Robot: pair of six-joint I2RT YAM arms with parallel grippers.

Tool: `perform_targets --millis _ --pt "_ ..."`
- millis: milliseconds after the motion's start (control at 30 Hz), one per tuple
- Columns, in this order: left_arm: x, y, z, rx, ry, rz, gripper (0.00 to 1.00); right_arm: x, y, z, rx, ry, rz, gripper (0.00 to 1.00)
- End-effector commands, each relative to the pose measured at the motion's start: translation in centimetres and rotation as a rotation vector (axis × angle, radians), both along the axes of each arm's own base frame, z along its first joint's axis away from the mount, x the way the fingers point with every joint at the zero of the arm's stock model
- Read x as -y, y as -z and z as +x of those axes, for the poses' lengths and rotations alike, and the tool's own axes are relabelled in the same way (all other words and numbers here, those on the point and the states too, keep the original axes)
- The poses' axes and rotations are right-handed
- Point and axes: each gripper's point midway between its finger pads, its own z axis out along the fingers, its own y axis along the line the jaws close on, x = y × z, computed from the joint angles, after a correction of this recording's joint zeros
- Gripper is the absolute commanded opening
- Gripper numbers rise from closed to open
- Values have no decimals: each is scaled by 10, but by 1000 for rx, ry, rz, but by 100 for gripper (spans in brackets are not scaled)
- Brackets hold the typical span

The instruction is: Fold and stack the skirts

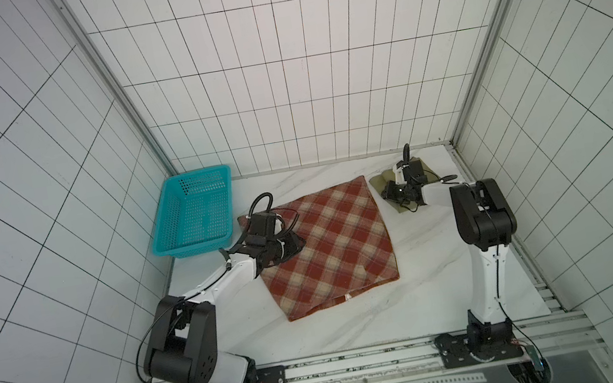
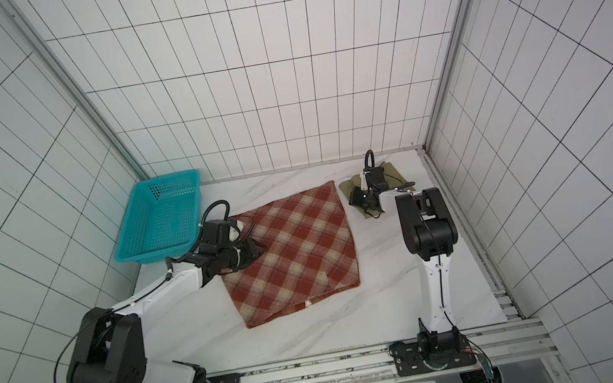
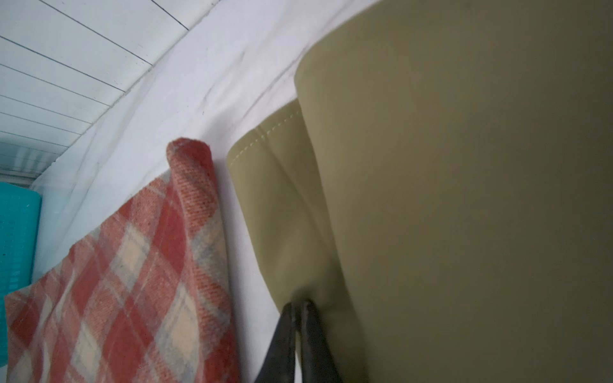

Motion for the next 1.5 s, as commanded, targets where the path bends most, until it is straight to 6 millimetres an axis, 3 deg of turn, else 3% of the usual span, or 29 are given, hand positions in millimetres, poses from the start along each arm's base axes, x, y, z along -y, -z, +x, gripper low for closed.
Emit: perform_targets --millis 0,267,467,600,733,833,933,1000,1100,1333,1467 --pt "-3 -4 4 19 -15 -5 32 -8 -17 22 36 -4 10 9" --pt "-6 -1 9 8 -23 -9 32 -1 -2 42 20 34 -24 9" --pt "-7 -2 11 11 -26 -7 32 3 -6 56 44 46 -39 9" --pt "-8 -4 9 15 -24 -4 32 -5 -36 59 116 1 -21 9" --pt "-15 -5 3 15 -30 31 32 -13 -91 46 206 -29 15 12" --pt "-21 -1 -5 0 -39 51 32 -21 -126 23 257 -59 34 19" --pt "-26 4 -15 -20 -46 54 31 -29 -141 -5 266 -80 45 30" --pt "-28 7 -22 -32 -45 55 31 -36 -140 -29 250 -97 52 38" --pt "-33 14 -35 -53 -49 70 32 -44 -129 -70 210 -113 52 48" --pt "-44 37 -65 -111 -54 109 32 -54 -82 -172 92 -164 40 51" --pt "-48 44 -78 -120 -66 120 32 -54 -57 -215 21 -181 30 52"
